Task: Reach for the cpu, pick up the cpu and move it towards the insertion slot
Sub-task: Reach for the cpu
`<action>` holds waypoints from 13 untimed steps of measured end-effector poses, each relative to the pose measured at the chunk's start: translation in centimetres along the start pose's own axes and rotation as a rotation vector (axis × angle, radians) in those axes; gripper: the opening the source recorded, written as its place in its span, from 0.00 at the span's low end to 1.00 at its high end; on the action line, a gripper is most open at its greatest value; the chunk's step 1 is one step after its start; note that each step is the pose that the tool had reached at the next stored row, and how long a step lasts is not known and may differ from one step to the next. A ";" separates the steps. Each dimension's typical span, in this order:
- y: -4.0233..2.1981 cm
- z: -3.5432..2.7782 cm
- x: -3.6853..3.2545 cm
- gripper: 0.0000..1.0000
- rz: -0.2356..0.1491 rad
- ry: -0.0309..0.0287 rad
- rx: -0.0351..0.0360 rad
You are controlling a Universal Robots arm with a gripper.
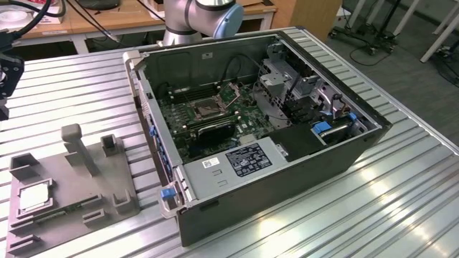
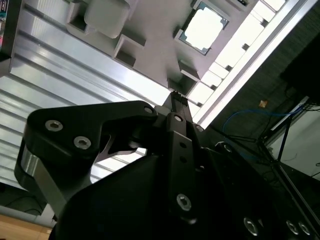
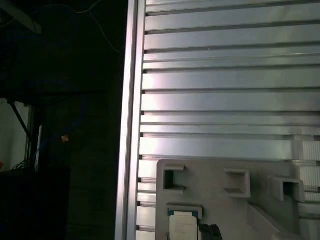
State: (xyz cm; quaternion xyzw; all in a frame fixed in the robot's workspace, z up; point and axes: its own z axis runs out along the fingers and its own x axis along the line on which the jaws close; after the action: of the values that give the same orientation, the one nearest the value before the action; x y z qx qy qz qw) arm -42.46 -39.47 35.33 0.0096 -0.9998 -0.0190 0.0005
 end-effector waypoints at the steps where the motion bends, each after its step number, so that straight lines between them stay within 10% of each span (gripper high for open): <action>1: 0.00 0.00 0.02 0.11 0.000 -0.0001 0.0000; 13: 0.02 0.04 0.89 0.11 0.000 0.0000 0.0000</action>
State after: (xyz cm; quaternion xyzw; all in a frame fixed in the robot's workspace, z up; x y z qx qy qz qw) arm -43.35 -39.46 35.29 0.0095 -0.9998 -0.0190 0.0005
